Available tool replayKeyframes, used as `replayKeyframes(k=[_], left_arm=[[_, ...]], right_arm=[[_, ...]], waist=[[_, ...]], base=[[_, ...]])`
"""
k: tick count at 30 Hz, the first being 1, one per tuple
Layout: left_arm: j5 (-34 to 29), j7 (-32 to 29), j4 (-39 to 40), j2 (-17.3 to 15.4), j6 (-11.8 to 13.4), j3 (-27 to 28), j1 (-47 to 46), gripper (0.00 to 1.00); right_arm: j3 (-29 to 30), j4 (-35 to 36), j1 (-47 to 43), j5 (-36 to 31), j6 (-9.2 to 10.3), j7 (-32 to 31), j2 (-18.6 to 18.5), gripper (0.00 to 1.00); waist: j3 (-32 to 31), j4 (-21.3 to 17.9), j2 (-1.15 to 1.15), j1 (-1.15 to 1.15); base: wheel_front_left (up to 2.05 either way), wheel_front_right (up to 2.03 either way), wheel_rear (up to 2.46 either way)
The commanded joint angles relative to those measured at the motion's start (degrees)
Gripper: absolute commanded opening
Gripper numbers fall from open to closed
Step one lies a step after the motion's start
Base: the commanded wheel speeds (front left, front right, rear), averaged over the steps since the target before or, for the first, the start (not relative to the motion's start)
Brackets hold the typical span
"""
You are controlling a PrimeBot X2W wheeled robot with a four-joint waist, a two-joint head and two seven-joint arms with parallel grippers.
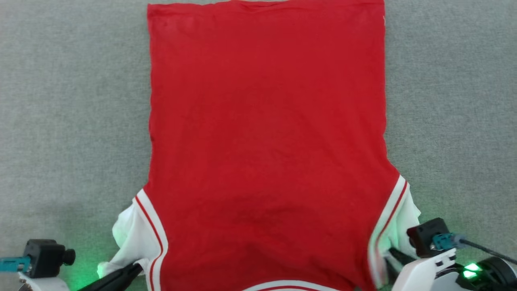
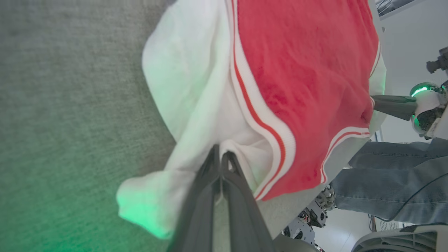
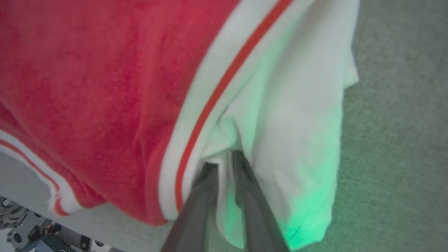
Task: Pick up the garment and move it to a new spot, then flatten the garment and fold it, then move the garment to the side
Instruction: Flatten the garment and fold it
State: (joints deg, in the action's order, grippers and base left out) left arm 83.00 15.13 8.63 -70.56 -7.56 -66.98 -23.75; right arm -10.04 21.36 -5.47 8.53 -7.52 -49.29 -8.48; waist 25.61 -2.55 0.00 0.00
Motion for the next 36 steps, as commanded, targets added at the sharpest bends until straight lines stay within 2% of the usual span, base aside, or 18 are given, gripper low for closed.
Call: replayKeyframes(k=[1,7,8,12,15,17,22,25,29,33,36], left_arm=[[0.3,-0.1,-0.2,0.1,0.2,1.0,1.0,0.00],[0.0,-0.1,1.8,-0.3,0.1,5.5,5.1,0.00],[0.0,-0.1,1.8,-0.3,0.1,5.5,5.1,0.00],[-1.1,0.0,3.4,-0.4,0.1,8.7,7.7,0.00],[-2.4,0.0,4.8,-0.4,0.1,11.0,8.8,0.00],[-3.2,0.0,5.6,-0.3,0.1,12.4,9.1,0.00],[-5.4,0.0,7.6,-0.1,0.1,14.6,8.9,0.00],[-6.4,0.0,8.6,0.1,0.1,15.3,7.7,0.00],[-6.8,0.0,9.0,0.0,0.1,16.2,6.4,0.00],[-7.2,-0.1,9.1,0.7,0.2,15.9,4.6,0.00],[-7.1,-0.1,8.6,1.2,0.4,14.8,3.1,0.00]], right_arm=[[-1.6,-0.3,0.6,-0.7,0.07,0.5,1.1,1.00],[-1.0,13.2,-3.5,-0.3,0.08,-5.6,1.3,1.00],[-1.0,13.2,-3.5,-0.3,0.08,-5.6,1.3,1.00],[2.0,25.2,-4.8,2.6,0.08,-12.9,2.2,1.00],[5.3,30.4,0.0,4.4,0.08,-17.4,3.0,1.00],[7.3,30.5,5.6,5.1,0.08,-19.5,3.6,1.00],[10.2,19.5,25.0,3.1,0.08,-23.0,5.1,1.00],[11.3,10.3,36.5,-0.5,0.08,-23.6,5.5,1.00],[15.1,-3.4,51.1,-0.1,0.08,-23.8,5.6,1.00],[18.8,-14.5,63.2,-4.8,0.08,-20.8,5.6,1.00],[21.1,-20.7,68.3,-7.5,0.07,-18.0,5.6,1.00]], waist=[[-0.1,-0.7,0.00,0.00],[-0.4,-2.1,0.00,0.00],[-0.4,-2.1,0.00,0.00],[0.0,-2.1,0.00,0.00],[1.0,-1.5,0.00,0.00],[1.9,-1.2,0.00,0.00],[5.2,0.5,0.00,0.00],[7.6,1.8,0.00,0.00],[11.5,3.5,0.00,0.00],[14.6,5.9,0.00,0.00],[16.2,7.6,0.00,0.00]], base=[[0.00,0.00,0.00],[0.00,0.00,0.00],[0.00,0.00,0.00],[0.00,0.00,0.00],[0.00,0.00,0.00],[0.00,0.00,0.00],[0.00,0.00,0.00],[0.00,0.00,0.00],[0.00,0.00,0.00],[0.00,0.00,0.00],[0.00,0.00,0.00]])
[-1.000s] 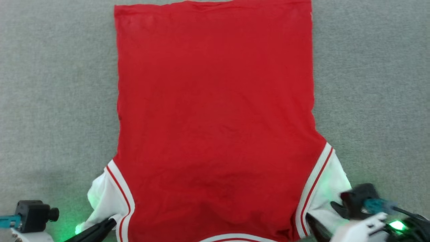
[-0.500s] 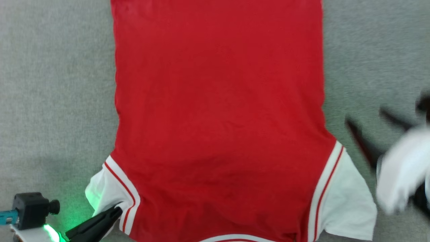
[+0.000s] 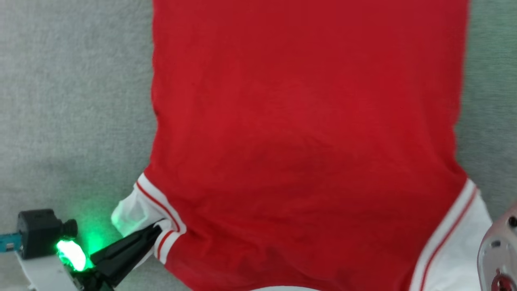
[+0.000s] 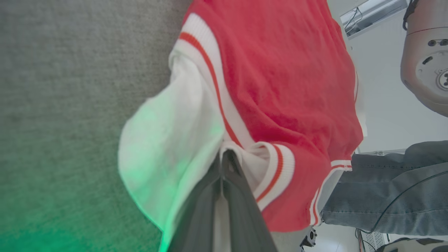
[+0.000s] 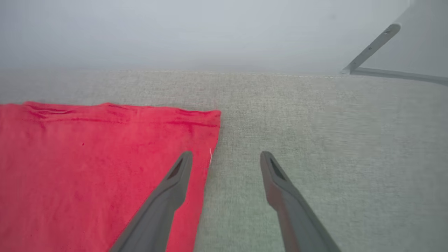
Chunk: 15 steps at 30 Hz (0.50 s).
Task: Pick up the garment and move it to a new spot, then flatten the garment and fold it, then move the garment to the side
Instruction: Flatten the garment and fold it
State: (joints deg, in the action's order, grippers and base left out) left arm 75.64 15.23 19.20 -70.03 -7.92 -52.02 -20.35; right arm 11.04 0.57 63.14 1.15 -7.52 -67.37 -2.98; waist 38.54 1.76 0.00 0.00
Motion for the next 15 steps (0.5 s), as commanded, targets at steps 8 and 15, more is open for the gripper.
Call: replayKeyframes(k=[8,15], left_arm=[[0.4,-0.5,-3.7,1.5,1.2,-3.0,-3.0,0.00],[1.5,-0.6,-4.5,1.6,1.3,-3.7,-4.1,0.00]], right_arm=[[2.1,-10.4,4.7,-3.8,0.07,-1.1,0.1,1.00],[2.0,-12.7,3.4,-3.2,0.07,-2.8,0.4,0.00]], waist=[[5.3,4.9,0.00,0.00],[5.0,4.3,0.00,0.00]], base=[[0.00,0.00,0.00],[0.00,0.00,0.00]])
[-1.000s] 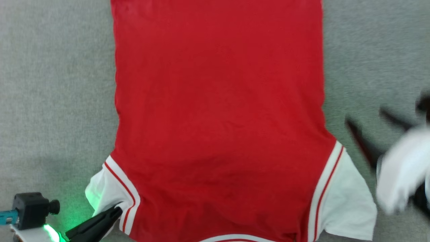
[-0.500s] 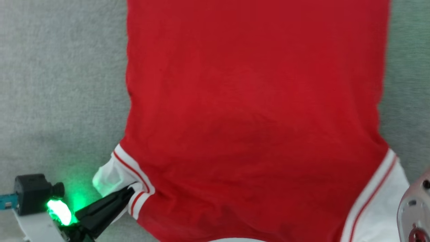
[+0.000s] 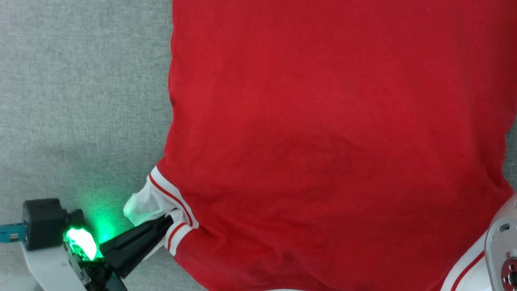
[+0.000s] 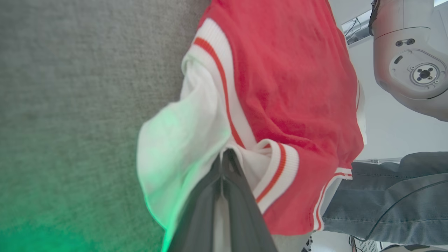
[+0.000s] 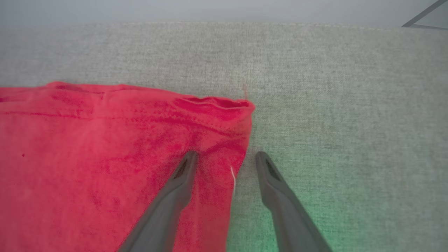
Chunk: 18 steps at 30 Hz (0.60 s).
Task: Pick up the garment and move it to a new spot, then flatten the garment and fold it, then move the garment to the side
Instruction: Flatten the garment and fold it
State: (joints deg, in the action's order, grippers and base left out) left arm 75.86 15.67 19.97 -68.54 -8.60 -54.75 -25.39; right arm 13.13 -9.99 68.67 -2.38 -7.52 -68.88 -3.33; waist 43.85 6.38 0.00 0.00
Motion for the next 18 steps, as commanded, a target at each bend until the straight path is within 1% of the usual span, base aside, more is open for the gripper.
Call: replayKeyframes(k=[1,7,11,15,18], left_arm=[[1.3,-1.0,-5.3,0.2,2.0,-0.6,1.0,0.00],[2.2,-0.7,-5.1,1.1,2.0,3.2,2.5,0.00],[2.3,-0.6,-4.6,1.9,1.6,6.4,5.5,0.00],[2.2,-0.6,-4.1,3.2,1.2,9.6,9.4,0.00],[1.9,-0.6,-3.7,3.8,1.2,11.4,12.0,0.00]], right_arm=[[0.0,-2.1,-2.3,0.4,0.07,-1.4,0.8,0.00],[1.3,0.2,-2.7,0.6,0.08,-2.0,0.4,0.00],[0.2,3.4,-5.7,0.9,0.08,-5.6,0.5,0.00],[-1.4,10.6,-12.1,3.6,0.08,-11.7,0.4,0.00],[-2.9,19.4,-19.3,5.9,0.07,-16.6,0.0,0.00]], waist=[[-0.6,-0.5,0.00,0.00],[-4.2,-1.7,0.00,0.00],[-8.3,-2.6,0.00,0.00],[-12.6,-3.5,0.00,0.00],[-15.6,-3.9,0.00,0.00]], base=[[0.00,0.00,0.00],[0.00,0.00,0.00],[0.00,0.00,0.00],[0.00,0.00,0.00],[0.00,0.00,0.00]])
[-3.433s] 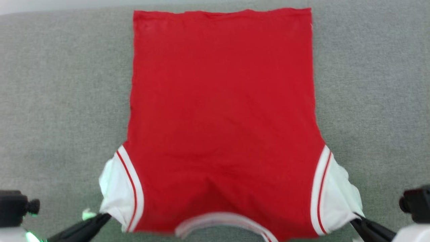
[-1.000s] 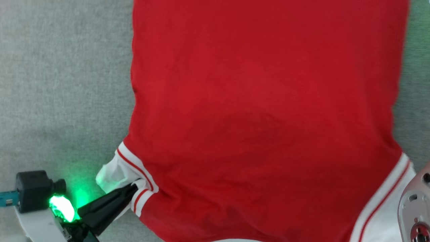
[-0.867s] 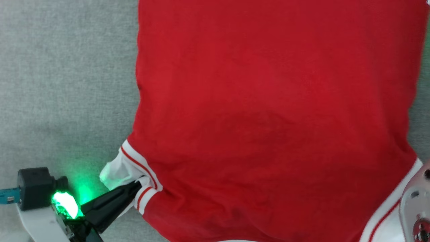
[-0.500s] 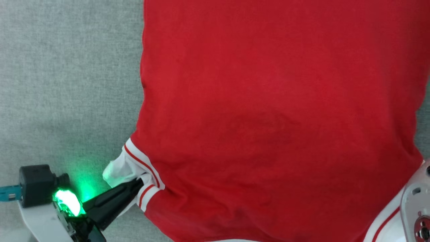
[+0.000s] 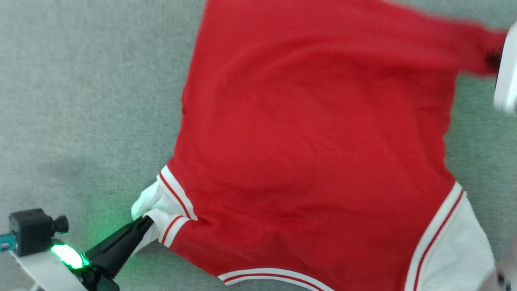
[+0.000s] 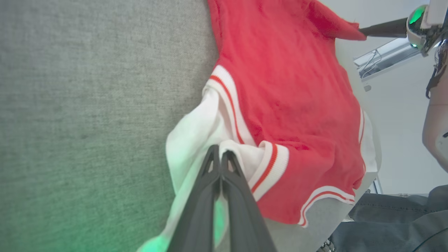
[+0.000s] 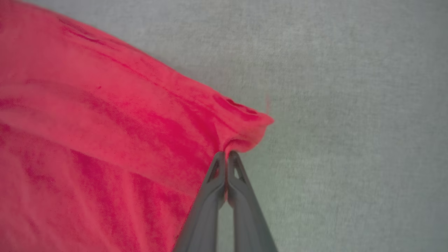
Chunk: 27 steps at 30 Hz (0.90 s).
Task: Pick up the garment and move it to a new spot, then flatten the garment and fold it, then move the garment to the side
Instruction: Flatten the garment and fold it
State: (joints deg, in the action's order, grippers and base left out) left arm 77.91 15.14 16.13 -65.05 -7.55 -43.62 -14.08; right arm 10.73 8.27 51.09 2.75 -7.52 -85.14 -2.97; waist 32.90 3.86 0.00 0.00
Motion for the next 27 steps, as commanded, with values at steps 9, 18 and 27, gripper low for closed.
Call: replayKeyframes(k=[9,18,27], left_arm=[[-0.7,-0.1,-0.1,1.5,0.1,4.5,7.2,0.00],[-1.8,-0.1,-0.4,1.7,0.1,8.1,10.5,0.00],[-2.1,-0.1,-0.8,2.1,0.1,10.8,13.9,0.00]], right_arm=[[-0.4,25.6,-32.8,12.9,0.08,-4.6,-4.7,0.00],[-4.9,34.2,-57.2,15.5,0.08,-0.8,-1.5,0.00],[-15.3,23.9,-66.9,14.2,0.08,16.6,-0.2,0.09]], waist=[[-9.7,-4.0,0.00,0.00],[-10.0,-6.5,0.00,0.00],[-10.7,-8.5,0.00,0.00]], base=[[0.00,0.00,0.00],[0.00,0.00,0.00],[0.00,0.00,0.00]])
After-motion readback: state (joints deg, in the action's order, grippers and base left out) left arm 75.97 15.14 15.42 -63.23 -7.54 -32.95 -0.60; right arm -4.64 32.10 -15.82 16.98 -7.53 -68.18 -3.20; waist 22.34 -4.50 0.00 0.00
